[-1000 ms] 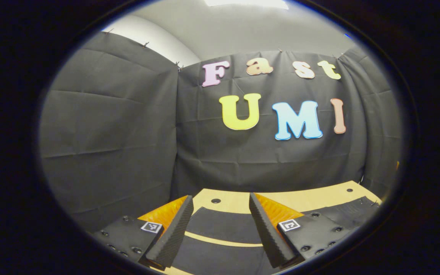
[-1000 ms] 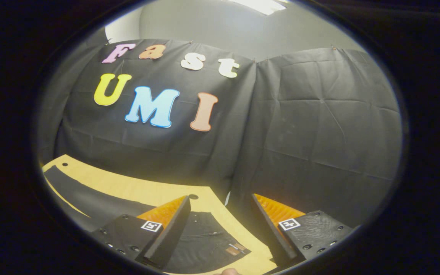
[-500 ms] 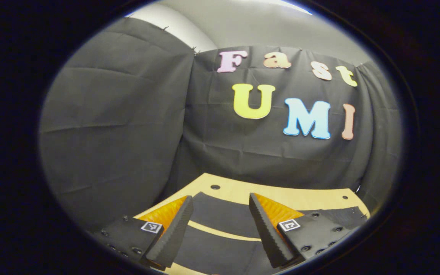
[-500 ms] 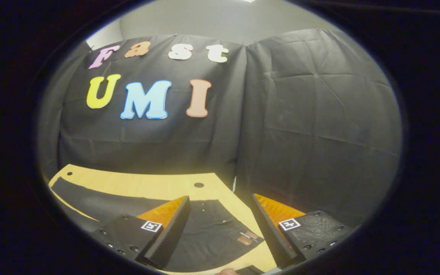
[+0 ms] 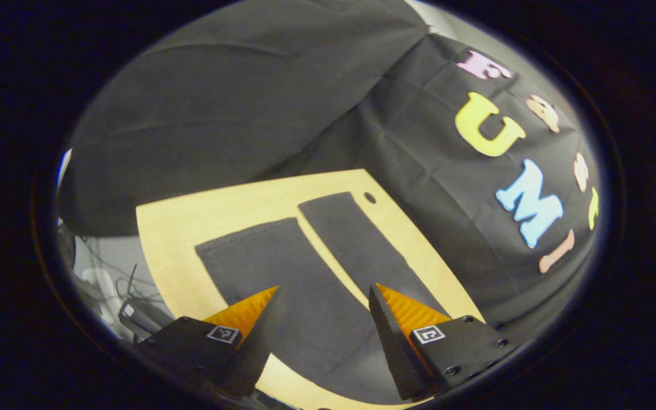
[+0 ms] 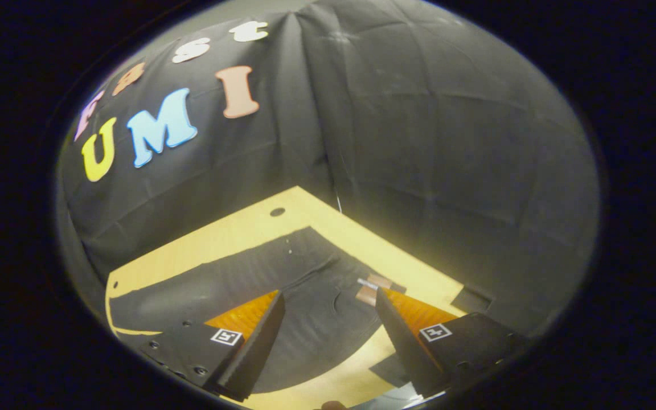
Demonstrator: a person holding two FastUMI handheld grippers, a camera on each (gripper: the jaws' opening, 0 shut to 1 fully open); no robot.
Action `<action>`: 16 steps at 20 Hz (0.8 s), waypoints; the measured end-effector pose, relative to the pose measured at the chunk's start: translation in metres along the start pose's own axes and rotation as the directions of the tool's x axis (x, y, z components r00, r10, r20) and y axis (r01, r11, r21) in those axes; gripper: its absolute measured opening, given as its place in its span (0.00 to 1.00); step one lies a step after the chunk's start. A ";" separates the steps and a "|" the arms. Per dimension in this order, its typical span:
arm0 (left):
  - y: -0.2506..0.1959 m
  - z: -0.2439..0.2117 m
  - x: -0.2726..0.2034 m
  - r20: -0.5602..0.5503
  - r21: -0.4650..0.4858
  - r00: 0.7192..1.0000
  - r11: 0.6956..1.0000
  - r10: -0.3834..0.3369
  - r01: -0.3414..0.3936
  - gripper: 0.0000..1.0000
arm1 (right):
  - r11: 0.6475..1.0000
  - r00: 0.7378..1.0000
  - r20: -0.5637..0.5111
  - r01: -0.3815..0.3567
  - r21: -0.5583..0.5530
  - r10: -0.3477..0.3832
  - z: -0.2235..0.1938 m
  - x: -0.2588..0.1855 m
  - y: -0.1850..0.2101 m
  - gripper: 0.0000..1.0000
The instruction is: Grasp the waist and the cuffs of the jeans and fold them to make the two legs overlap; first hold the waist and fold one-third of the jeans toward the cuffs, then hold the cuffs and fold the remaining one-third in the same direction to finish folding.
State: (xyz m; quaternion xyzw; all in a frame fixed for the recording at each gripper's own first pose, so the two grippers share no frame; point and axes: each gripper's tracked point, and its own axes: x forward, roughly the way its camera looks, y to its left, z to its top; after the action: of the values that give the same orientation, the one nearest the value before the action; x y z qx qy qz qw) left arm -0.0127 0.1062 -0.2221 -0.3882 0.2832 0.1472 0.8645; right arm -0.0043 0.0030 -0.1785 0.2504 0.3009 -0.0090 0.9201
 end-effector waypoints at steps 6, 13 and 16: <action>0.063 -0.012 0.027 -0.130 -0.179 0.984 0.974 0.119 -0.142 0.95 | 0.984 0.975 -0.216 -0.020 0.177 0.059 -0.047 0.012 -0.009 0.95; 0.132 -0.020 0.063 -0.213 -0.328 0.960 0.912 0.182 -0.246 0.95 | 0.936 0.925 -0.364 0.024 0.350 0.112 -0.083 0.024 -0.019 0.95; 0.141 -0.021 0.082 -0.226 -0.382 0.961 0.893 0.161 -0.239 0.95 | 0.903 0.917 -0.375 0.041 0.427 0.136 -0.080 0.029 -0.027 0.95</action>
State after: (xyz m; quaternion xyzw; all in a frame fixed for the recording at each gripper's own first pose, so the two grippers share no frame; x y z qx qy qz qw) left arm -0.0222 0.1857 -0.3653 -0.5397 0.3658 0.2537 0.7146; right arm -0.0291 0.0204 -0.2632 0.4494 0.4651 -0.0006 0.7627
